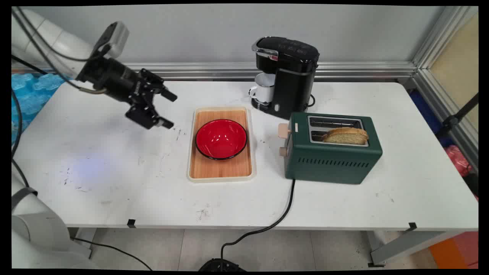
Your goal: Press the toaster switch
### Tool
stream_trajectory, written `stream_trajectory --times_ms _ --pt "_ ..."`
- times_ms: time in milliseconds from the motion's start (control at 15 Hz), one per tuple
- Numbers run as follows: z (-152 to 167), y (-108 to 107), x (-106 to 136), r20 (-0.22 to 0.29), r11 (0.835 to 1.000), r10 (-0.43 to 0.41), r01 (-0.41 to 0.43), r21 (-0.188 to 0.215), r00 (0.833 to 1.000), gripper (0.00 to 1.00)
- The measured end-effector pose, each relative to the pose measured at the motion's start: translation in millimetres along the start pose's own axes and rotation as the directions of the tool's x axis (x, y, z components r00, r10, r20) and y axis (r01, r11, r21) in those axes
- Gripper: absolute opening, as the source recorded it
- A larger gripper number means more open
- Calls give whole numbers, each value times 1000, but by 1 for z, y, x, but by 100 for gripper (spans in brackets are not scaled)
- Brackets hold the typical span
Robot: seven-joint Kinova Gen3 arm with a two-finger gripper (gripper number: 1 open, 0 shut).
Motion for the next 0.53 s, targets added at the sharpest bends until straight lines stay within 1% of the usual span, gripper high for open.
stream_trajectory --times_ms 133,267,533 --pt "10 -5 15 -22 999 -42 42 -5 999 100" --pt "19 -9 30 -40 998 -59 59 -10 997 100" --pt "42 -19 64 -83 998 -65 64 -25 994 100"
